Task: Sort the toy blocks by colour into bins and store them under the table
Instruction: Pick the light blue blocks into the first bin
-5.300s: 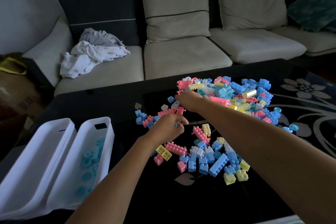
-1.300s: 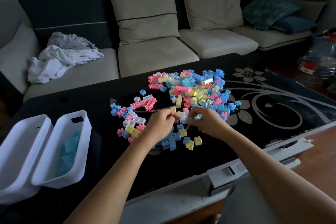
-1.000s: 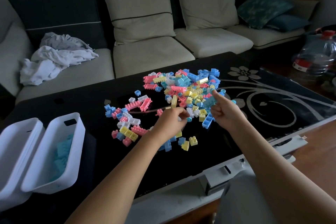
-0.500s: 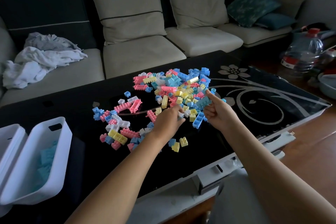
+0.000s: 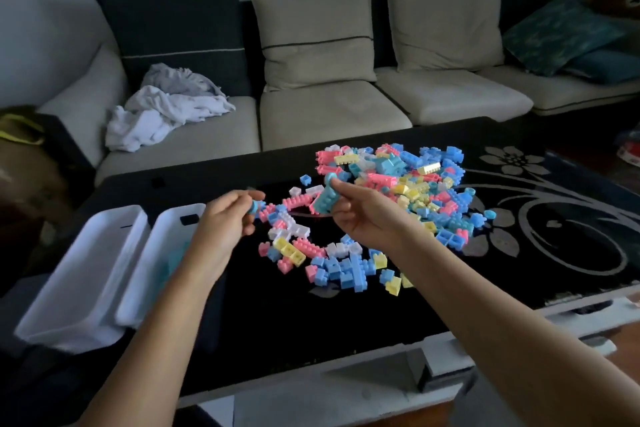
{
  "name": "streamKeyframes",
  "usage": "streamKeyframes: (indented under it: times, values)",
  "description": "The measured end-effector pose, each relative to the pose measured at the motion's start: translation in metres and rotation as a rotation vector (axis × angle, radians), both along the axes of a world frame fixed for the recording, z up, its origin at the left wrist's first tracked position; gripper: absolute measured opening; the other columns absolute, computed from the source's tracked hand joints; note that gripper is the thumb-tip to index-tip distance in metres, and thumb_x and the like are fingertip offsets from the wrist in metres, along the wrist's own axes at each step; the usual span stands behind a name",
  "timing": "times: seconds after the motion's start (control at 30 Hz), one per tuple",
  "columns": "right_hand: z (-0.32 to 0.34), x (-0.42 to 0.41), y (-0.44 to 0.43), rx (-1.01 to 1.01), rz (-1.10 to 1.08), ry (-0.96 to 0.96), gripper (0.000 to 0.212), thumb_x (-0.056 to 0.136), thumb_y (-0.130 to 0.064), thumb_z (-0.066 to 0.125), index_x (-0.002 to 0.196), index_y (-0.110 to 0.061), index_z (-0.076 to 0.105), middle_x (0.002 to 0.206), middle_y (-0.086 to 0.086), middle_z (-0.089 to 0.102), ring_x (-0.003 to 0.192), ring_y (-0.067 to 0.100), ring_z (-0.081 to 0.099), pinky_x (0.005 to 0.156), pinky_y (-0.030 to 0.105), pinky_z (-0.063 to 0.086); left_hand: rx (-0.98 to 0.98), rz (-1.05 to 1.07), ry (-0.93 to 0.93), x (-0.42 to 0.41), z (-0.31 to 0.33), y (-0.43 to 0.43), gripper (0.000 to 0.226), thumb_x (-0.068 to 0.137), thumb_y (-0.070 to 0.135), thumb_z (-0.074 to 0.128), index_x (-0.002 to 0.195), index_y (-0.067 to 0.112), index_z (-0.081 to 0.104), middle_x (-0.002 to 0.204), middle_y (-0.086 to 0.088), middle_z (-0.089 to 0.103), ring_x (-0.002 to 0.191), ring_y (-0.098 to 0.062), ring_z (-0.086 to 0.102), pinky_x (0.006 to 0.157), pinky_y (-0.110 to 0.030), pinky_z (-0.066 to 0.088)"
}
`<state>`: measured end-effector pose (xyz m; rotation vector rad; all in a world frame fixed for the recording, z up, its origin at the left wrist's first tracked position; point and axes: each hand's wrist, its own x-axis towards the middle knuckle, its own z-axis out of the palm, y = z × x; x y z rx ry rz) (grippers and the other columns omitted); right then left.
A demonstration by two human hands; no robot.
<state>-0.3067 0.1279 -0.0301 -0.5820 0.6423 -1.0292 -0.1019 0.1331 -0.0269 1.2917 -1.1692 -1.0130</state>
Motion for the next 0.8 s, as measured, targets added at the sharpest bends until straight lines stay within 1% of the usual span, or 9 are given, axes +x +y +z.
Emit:
streamKeyframes:
  times: [0.07, 0.2, 0.33, 0.43, 0.5, 0.57, 0.63, 0.77, 0.8]
  values:
    - [0.008, 0.038, -0.005, -0.022, 0.093, 0.116, 0.009, 0.091, -0.013, 0.057, 0.083, -0.009, 0.057, 0.065, 0.0, 0.046, 0.045, 0.002, 0.04, 0.04, 0.009, 0.033, -0.026, 0.128, -0.072, 0.037, -0.003, 0.006, 0.029, 0.099, 0.005, 0.04, 0.086, 0.008, 0.065, 0.074, -0.003, 0.053, 0.06, -0.009, 0.041, 0.046, -0.012, 0.035]
    - [0.01, 0.12, -0.014, -0.077, 0.218, 0.236, 0.018, 0.093, -0.008, 0.054, 0.076, -0.011, 0.055, 0.06, -0.002, 0.049, 0.042, 0.002, 0.042, 0.04, 0.009, 0.032, 0.05, 0.328, -0.434, 0.105, -0.02, 0.019, 0.027, 0.097, 0.014, 0.043, 0.088, 0.018, 0.069, 0.082, -0.006, 0.063, 0.068, -0.018, 0.049, 0.066, -0.029, 0.038]
    - [0.001, 0.182, -0.023, -0.08, 0.255, 0.331, 0.023, 0.092, -0.002, 0.053, 0.071, -0.011, 0.054, 0.057, 0.001, 0.051, 0.034, 0.001, 0.045, 0.037, 0.01, 0.036, 0.135, 0.299, -0.716, 0.123, -0.033, 0.029, 0.023, 0.096, 0.012, 0.047, 0.104, 0.01, 0.069, 0.108, -0.01, 0.067, 0.102, -0.029, 0.059, 0.084, -0.032, 0.041]
    - [0.001, 0.206, -0.024, -0.077, 0.279, 0.375, 0.02, 0.092, 0.0, 0.052, 0.073, -0.006, 0.055, 0.055, 0.004, 0.058, 0.039, 0.006, 0.055, 0.042, 0.013, 0.046, 0.177, 0.263, -0.794, 0.126, -0.038, 0.033, 0.025, 0.096, 0.012, 0.047, 0.109, 0.007, 0.068, 0.114, -0.012, 0.067, 0.108, -0.029, 0.058, 0.083, -0.027, 0.038]
    - [0.004, 0.211, -0.025, -0.06, 0.298, 0.331, 0.013, 0.092, 0.003, 0.05, 0.081, 0.002, 0.057, 0.071, 0.012, 0.06, 0.06, 0.021, 0.063, 0.056, 0.022, 0.056, 0.191, 0.234, -0.832, 0.128, -0.036, 0.035, 0.028, 0.097, 0.012, 0.045, 0.113, 0.009, 0.067, 0.116, -0.01, 0.066, 0.109, -0.029, 0.058, 0.084, -0.027, 0.038]
    - [0.006, 0.211, -0.027, -0.101, 0.32, 0.345, 0.014, 0.093, 0.005, 0.048, 0.101, 0.009, 0.058, 0.086, 0.013, 0.054, 0.086, 0.036, 0.062, 0.077, 0.035, 0.058, 0.175, 0.219, -0.82, 0.132, -0.031, 0.039, 0.03, 0.097, 0.012, 0.043, 0.115, 0.013, 0.067, 0.116, -0.009, 0.066, 0.109, -0.028, 0.058, 0.087, -0.03, 0.04]
    - [0.01, 0.208, -0.029, -0.143, 0.331, 0.415, 0.03, 0.094, 0.005, 0.045, 0.123, 0.01, 0.052, 0.091, 0.01, 0.053, 0.102, 0.039, 0.057, 0.09, 0.039, 0.052, 0.141, 0.224, -0.78, 0.136, -0.025, 0.043, 0.03, 0.096, 0.011, 0.043, 0.112, 0.014, 0.068, 0.112, -0.005, 0.066, 0.104, -0.022, 0.059, 0.084, -0.029, 0.041]
    - [0.022, 0.191, -0.031, -0.171, 0.321, 0.511, 0.031, 0.094, 0.003, 0.048, 0.124, 0.01, 0.053, 0.112, 0.024, 0.055, 0.113, 0.038, 0.056, 0.064, 0.026, 0.058, 0.116, 0.235, -0.677, 0.138, -0.019, 0.042, 0.023, 0.096, 0.012, 0.046, 0.105, 0.017, 0.067, 0.107, 0.001, 0.062, 0.101, -0.015, 0.055, 0.082, -0.025, 0.037]
    - [0.026, 0.185, -0.031, -0.183, 0.317, 0.542, 0.03, 0.093, 0.002, 0.05, 0.123, 0.008, 0.055, 0.119, 0.025, 0.053, 0.112, 0.038, 0.058, 0.062, 0.024, 0.057, 0.1, 0.238, -0.66, 0.136, -0.018, 0.04, 0.02, 0.096, 0.014, 0.048, 0.103, 0.018, 0.067, 0.106, 0.002, 0.063, 0.101, -0.015, 0.055, 0.082, -0.024, 0.037]
